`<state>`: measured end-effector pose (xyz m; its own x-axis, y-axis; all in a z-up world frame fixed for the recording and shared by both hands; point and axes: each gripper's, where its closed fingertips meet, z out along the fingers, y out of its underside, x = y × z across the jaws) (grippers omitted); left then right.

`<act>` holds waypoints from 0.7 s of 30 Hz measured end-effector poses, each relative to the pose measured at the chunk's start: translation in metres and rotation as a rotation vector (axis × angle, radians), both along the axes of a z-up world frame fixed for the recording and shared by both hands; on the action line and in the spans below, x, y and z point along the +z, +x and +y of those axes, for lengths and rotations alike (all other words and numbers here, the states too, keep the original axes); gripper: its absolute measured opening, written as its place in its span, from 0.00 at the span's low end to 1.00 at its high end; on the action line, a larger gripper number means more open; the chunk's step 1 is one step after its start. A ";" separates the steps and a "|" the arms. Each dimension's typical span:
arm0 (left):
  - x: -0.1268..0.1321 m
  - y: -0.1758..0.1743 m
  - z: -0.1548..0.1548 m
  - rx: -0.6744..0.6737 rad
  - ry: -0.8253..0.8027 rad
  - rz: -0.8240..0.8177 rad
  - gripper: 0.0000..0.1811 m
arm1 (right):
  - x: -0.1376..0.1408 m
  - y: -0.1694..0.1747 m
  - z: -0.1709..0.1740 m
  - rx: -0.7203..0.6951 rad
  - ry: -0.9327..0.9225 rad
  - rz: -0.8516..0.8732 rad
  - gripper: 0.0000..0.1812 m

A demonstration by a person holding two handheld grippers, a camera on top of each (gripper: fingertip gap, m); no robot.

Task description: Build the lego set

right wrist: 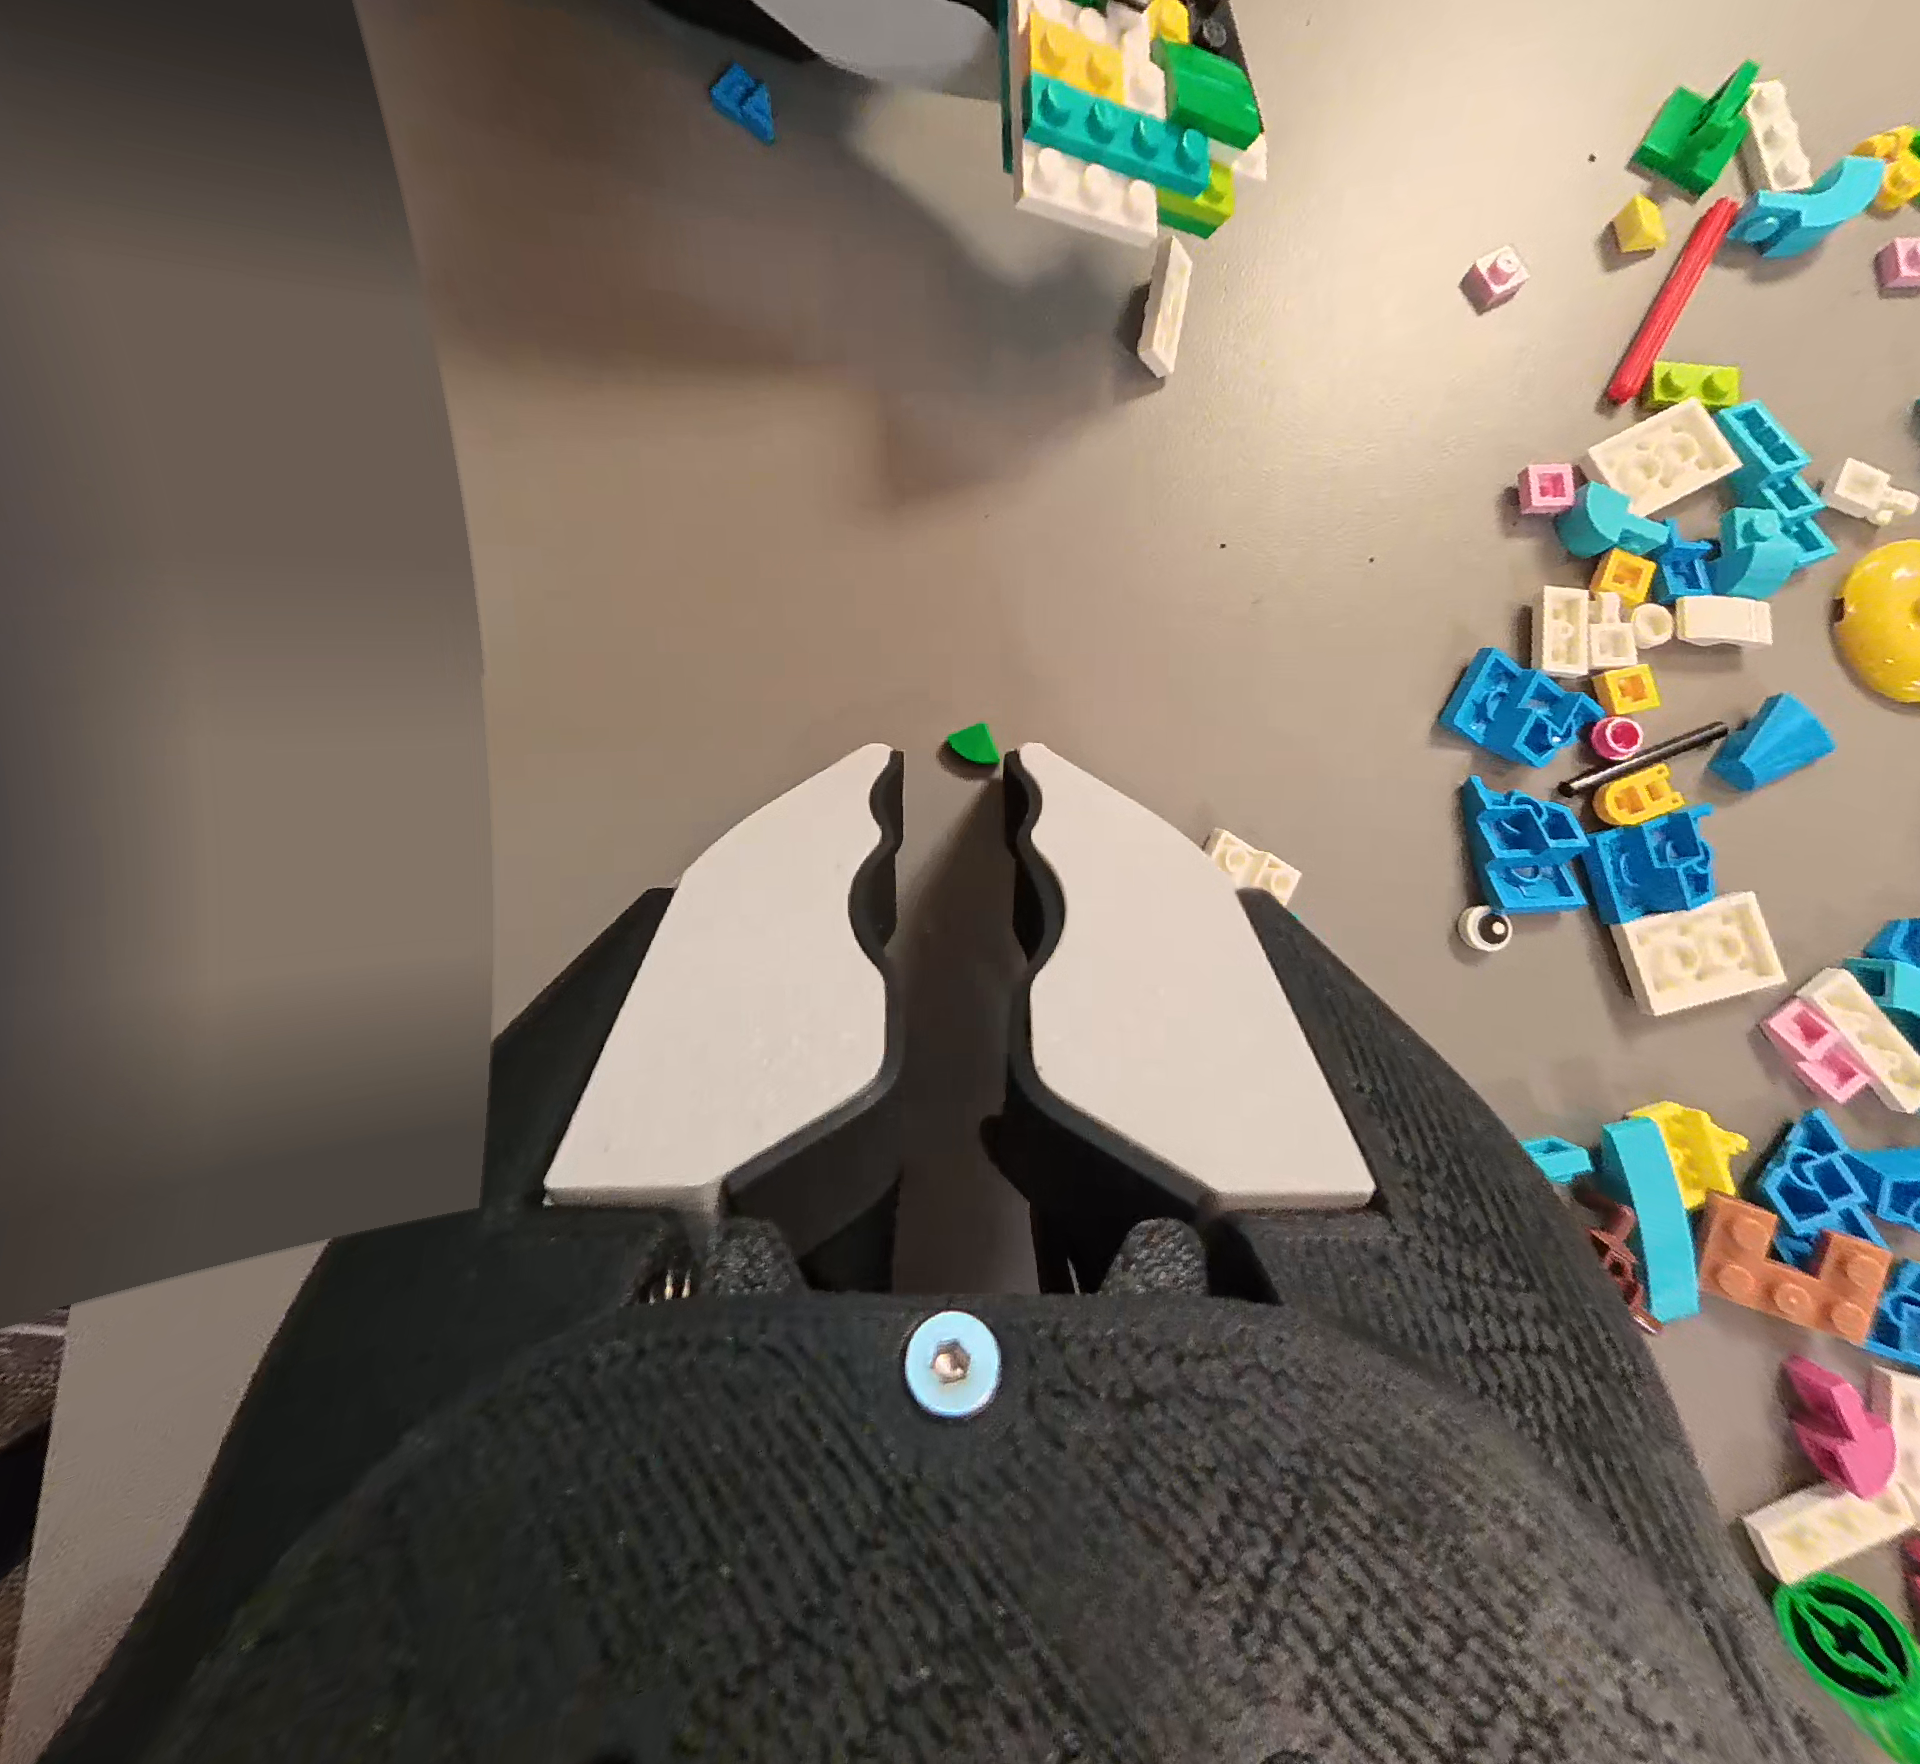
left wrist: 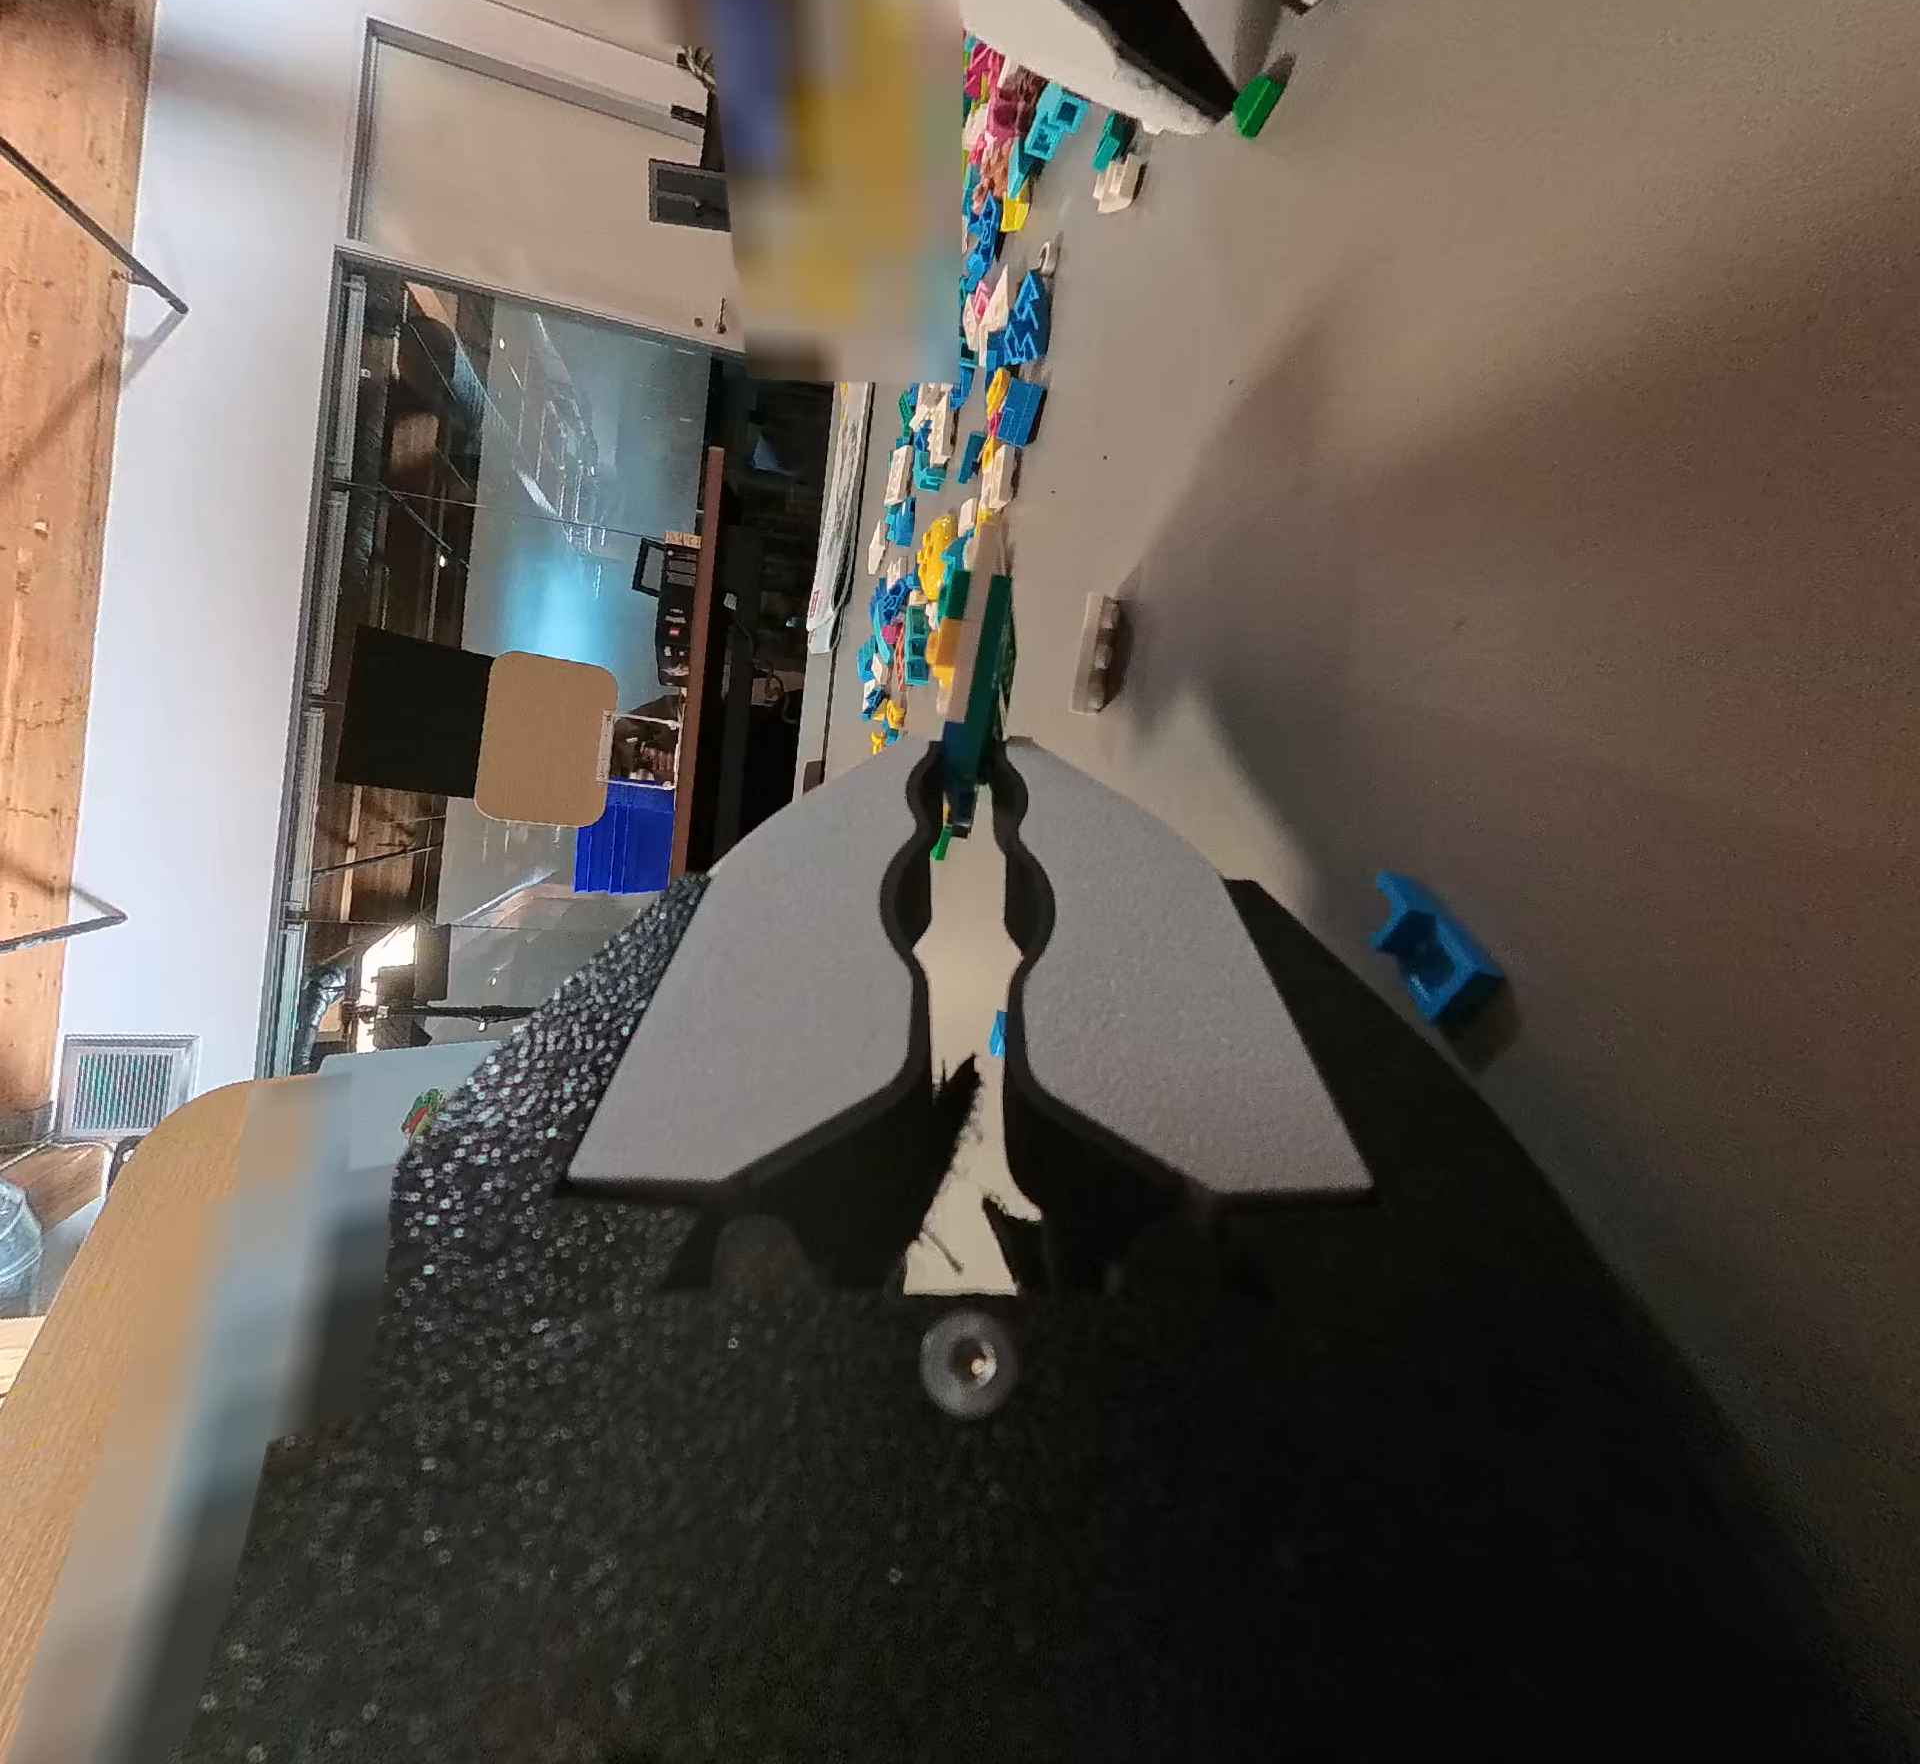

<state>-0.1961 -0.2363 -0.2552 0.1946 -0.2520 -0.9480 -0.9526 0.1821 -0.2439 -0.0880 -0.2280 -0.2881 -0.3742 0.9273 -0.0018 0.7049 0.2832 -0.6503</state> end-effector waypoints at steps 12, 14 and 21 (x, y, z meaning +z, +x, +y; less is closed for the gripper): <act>0.000 0.000 0.000 0.000 0.000 0.000 0.04 | 0.001 0.002 -0.011 0.028 -0.061 -0.016 0.07; 0.000 0.000 0.000 0.000 -0.001 0.001 0.04 | 0.000 0.004 -0.018 0.055 -0.084 -0.029 0.07; 0.000 0.000 0.000 0.000 0.000 0.001 0.04 | 0.004 0.001 -0.010 0.034 -0.069 -0.001 0.06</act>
